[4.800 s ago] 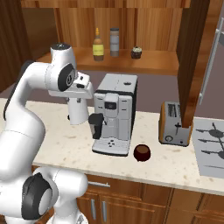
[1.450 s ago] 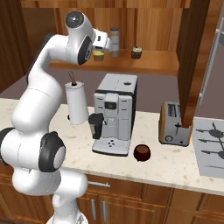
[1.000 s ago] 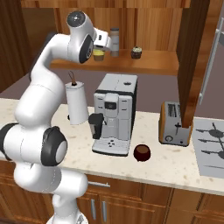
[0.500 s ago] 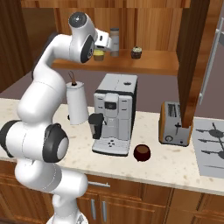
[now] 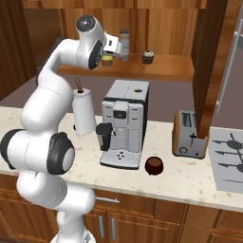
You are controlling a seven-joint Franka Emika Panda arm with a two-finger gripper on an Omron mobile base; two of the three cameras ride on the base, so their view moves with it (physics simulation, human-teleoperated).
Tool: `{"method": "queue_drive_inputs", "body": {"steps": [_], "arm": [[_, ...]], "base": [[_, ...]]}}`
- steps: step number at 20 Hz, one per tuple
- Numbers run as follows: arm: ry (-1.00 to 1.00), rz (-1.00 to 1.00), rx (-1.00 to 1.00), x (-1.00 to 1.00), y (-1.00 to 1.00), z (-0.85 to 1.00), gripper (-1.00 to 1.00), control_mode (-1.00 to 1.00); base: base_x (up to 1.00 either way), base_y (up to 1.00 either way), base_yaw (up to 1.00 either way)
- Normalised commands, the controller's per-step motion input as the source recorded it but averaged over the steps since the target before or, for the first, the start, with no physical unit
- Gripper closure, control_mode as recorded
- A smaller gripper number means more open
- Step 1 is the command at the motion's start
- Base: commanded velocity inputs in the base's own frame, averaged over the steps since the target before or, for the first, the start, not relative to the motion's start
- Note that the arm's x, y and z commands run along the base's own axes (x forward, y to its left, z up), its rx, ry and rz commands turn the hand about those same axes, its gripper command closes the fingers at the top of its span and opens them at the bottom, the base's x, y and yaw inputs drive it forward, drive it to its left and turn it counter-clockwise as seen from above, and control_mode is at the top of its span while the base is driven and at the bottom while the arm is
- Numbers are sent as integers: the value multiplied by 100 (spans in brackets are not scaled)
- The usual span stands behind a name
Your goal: Pick the cinnamon and honey bottle from the cabinet and place them next to the mug.
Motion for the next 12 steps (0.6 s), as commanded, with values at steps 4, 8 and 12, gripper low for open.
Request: {"method": "queue_drive_inputs", "body": {"steps": [4,8,12], "arm": [[0,0,0,15,0,0,-100,-100],[0,0,0,18,0,0,-100,-100],[0,0,0,14,0,0,-100,-100]], "base": [[0,0,0],[0,0,0],[0,0,0]]}}
